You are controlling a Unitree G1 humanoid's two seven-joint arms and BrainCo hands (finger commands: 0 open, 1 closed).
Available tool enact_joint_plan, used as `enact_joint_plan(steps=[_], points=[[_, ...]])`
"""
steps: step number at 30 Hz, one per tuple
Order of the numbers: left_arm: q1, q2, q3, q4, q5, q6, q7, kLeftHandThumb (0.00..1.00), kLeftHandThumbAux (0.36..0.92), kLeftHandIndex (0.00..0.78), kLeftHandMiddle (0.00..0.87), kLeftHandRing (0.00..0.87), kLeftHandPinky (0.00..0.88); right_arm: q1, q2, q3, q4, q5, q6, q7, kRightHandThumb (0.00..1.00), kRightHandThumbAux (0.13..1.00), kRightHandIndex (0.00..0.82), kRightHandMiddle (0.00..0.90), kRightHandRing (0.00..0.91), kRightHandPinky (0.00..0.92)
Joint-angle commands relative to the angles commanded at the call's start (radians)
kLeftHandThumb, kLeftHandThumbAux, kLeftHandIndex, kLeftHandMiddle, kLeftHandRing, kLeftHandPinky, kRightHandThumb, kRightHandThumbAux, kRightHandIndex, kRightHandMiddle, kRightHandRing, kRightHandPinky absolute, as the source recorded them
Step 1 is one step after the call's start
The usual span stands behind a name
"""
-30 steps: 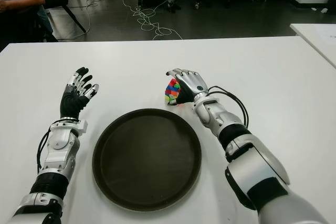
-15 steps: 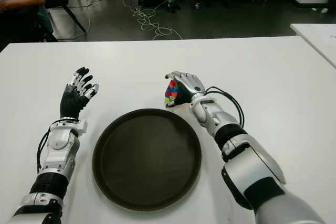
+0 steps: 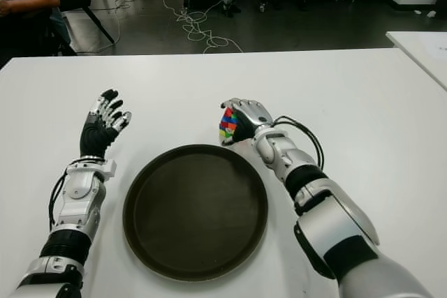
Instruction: Pick up the Rubik's Cube and put it in the plate
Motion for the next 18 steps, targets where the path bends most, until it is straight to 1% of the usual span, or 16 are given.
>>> enact_joint_plan(steps=[6,18], points=[[-0.001,-0.001,0.001,0.005,-0.001,-0.008,-0.003,0.063,0.769,0.064,0.107,0.081,0.055,0.002,0.001,0.000,0.002,0.001,0.000,0.000,0.000,0.792,0.244,0.215,0.229,0.228],[-0.001,-0.003,0.001,0.003,-0.004,-0.014,-0.006,0.061,0.785,0.062,0.110,0.087,0.064,0.001,0.004,-0.004,0.007,0.011,0.003,0.019,0.000,0.781,0.231,0.201,0.217,0.209]])
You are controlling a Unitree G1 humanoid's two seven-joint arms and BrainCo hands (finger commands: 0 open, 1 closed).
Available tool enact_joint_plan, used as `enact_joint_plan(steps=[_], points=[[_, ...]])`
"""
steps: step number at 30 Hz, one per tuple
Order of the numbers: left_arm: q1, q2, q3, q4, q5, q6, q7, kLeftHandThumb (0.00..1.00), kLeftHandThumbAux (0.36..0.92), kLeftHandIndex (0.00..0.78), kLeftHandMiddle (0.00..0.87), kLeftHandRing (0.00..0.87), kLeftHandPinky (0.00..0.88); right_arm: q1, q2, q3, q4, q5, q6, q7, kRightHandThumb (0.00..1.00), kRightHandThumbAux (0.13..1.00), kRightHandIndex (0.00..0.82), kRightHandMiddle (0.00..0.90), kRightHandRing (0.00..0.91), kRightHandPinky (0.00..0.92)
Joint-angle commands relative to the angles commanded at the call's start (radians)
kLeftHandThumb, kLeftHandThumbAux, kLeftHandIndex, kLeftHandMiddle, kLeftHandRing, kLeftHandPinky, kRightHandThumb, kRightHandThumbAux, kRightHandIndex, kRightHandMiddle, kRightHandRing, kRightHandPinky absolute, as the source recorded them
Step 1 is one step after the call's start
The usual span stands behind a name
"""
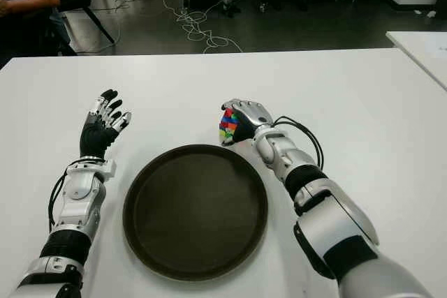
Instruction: Pick up the Rubik's Cube and put it in the plate
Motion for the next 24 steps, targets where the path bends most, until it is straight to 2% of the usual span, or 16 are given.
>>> enact_joint_plan(steps=[10,24], points=[[0.001,-0.002,0.002,0.002,0.000,-0.001,0.004,0.059,0.776,0.064,0.114,0.089,0.064,0.002,0.003,-0.006,0.008,0.010,-0.005,0.006,0.000,0.803,0.282,0.228,0.239,0.243],[0.005,-0.003,0.002,-0.013,-0.001,0.017,0.008,0.063,0.770,0.069,0.112,0.084,0.058,0.002,0.007,-0.012,0.010,0.007,-0.007,0.014,0.000,0.782,0.238,0.199,0.219,0.228]])
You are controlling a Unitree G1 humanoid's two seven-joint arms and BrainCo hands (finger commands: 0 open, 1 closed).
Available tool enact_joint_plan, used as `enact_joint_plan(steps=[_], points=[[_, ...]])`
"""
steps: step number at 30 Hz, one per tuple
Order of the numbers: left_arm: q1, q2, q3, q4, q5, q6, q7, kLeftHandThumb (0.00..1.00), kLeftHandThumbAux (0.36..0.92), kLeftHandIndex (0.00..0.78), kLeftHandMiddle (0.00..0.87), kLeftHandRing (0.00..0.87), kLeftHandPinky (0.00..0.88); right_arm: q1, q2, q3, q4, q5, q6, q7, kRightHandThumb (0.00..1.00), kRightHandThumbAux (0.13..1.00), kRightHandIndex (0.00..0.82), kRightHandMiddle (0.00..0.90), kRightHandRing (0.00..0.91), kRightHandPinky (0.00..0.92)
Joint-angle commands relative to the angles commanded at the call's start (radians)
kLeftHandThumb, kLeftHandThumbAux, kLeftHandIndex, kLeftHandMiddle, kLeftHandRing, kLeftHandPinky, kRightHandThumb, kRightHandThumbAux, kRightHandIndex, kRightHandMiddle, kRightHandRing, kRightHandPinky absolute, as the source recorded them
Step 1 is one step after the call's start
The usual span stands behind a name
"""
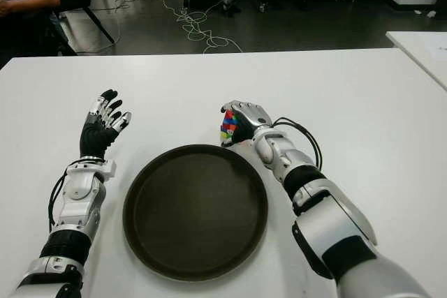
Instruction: Pick up the Rubik's Cube and put it in the plate
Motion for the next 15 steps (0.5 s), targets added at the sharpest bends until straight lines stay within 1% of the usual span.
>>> enact_joint_plan(steps=[3,8,11,13,15], points=[[0.003,0.000,-0.001,-0.006,0.000,0.004,-0.002,0.063,0.769,0.067,0.111,0.082,0.056,0.002,-0.002,0.005,0.000,-0.007,-0.005,-0.009,0.000,0.785,0.225,0.196,0.222,0.242],[0.008,0.000,-0.003,-0.015,0.001,0.004,-0.004,0.050,0.768,0.065,0.108,0.080,0.057,0.003,-0.010,0.028,-0.001,-0.032,-0.020,-0.037,0.000,0.866,0.213,0.197,0.227,0.275],[0.010,0.000,-0.004,-0.020,0.000,0.007,-0.006,0.055,0.772,0.065,0.109,0.082,0.063,0.001,-0.013,0.041,0.003,-0.042,-0.021,-0.047,0.000,0.894,0.211,0.198,0.228,0.281],[0.010,0.002,-0.005,-0.023,0.001,0.012,-0.008,0.059,0.776,0.060,0.106,0.080,0.064,0.000,-0.014,0.050,0.005,-0.046,-0.021,-0.053,0.011,0.911,0.209,0.198,0.228,0.283],[0.011,0.004,-0.006,-0.025,0.002,0.017,-0.009,0.060,0.776,0.056,0.101,0.076,0.060,-0.002,-0.016,0.059,0.005,-0.051,-0.020,-0.058,0.043,0.916,0.209,0.200,0.229,0.290]])
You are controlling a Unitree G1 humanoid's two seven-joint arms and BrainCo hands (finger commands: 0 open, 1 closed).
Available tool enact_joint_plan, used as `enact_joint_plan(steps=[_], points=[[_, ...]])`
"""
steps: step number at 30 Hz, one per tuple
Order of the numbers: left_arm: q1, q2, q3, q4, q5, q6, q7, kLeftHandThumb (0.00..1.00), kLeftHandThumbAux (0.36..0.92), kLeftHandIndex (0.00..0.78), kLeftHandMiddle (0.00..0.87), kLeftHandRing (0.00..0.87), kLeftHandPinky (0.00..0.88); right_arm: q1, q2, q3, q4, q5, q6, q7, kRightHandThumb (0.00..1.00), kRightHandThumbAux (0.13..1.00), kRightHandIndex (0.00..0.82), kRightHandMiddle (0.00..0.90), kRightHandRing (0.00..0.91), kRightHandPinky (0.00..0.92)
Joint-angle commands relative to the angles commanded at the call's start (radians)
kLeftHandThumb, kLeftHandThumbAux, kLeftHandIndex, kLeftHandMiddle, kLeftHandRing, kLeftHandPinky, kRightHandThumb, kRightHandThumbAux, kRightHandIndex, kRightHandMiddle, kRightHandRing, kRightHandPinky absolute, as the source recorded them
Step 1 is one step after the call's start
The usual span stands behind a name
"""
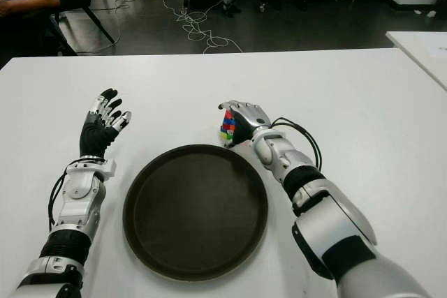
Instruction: Pick up the Rubik's Cube and put it in the plate
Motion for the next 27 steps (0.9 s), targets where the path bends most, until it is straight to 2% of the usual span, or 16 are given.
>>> enact_joint_plan(steps=[14,23,27], points=[[-0.001,0.001,0.006,0.005,-0.008,-0.011,-0.009,0.083,0.767,0.066,0.110,0.087,0.064,-0.007,0.001,0.016,0.006,0.005,0.012,0.008,0.177,0.911,0.203,0.210,0.239,0.318],[0.000,0.002,0.007,0.006,-0.005,-0.013,-0.008,0.076,0.753,0.069,0.109,0.081,0.057,-0.010,-0.003,0.024,0.004,0.000,0.016,0.004,0.493,0.868,0.202,0.233,0.266,0.364],[0.002,0.005,0.006,0.003,0.000,-0.009,-0.005,0.073,0.751,0.068,0.109,0.081,0.059,-0.006,-0.005,0.022,-0.003,0.002,0.016,-0.015,0.581,0.841,0.207,0.237,0.268,0.366]])
